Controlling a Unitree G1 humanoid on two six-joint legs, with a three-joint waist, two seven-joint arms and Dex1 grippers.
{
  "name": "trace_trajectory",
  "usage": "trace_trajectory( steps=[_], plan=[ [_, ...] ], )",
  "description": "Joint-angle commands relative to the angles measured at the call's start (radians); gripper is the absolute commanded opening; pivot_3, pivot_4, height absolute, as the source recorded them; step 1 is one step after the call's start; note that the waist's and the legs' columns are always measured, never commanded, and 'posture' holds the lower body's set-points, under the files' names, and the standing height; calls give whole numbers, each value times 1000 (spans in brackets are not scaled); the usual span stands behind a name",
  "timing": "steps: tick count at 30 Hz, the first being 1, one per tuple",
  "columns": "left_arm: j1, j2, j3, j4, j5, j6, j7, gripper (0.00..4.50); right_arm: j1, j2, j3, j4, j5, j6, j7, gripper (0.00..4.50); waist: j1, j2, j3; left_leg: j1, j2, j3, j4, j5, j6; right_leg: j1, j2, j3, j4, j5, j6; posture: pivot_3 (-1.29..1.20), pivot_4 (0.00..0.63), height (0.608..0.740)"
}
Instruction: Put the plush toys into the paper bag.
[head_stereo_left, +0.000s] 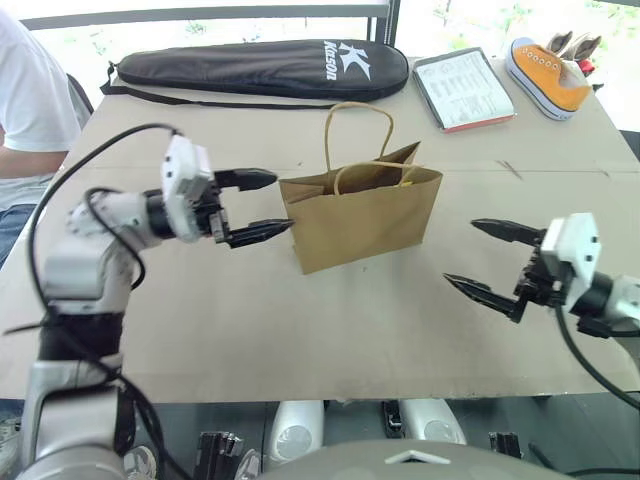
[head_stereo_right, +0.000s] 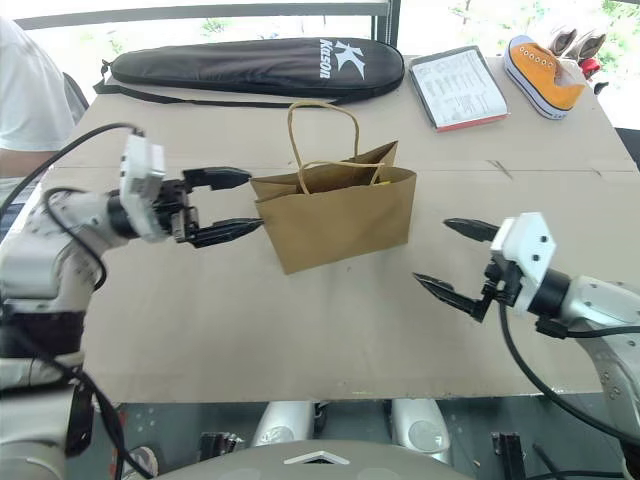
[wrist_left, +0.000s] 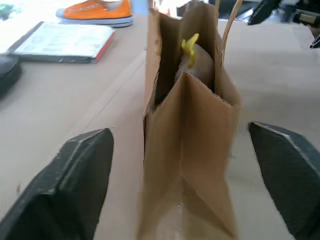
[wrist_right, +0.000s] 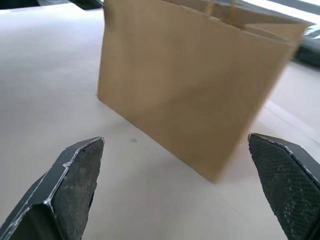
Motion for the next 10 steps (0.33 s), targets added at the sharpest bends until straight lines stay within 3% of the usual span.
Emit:
trace_trajectory(
  steps=[1, 5, 10],
  plan=[
    [230, 22, 215, -226, -125, 192, 137, 4467, 117, -46, -212, 24, 32, -50, 108, 4500, 0, 0, 0, 1, 0, 0, -1, 0, 0, 1, -1, 0, -1, 0, 0, 0, 150, 740],
    [600, -45, 360, -375, -121, 198, 156, 4467, 242, -58, -334, 101, -4, -114, 194, 4500, -1, 0, -1, 2, 1, 0, -1, 0, 0, 2, -6, 0, -4, 0, 0, 0, 150, 740],
    [724, -72, 377, -400, -134, 177, 156, 4467, 275, -51, -320, 139, -25, -153, 211, 4500, 14, 0, -1, 3, 2, 4, -1, 0, 0, 5, -8, -1, -9, -3, -4, 0, 150, 740]
  ],
)
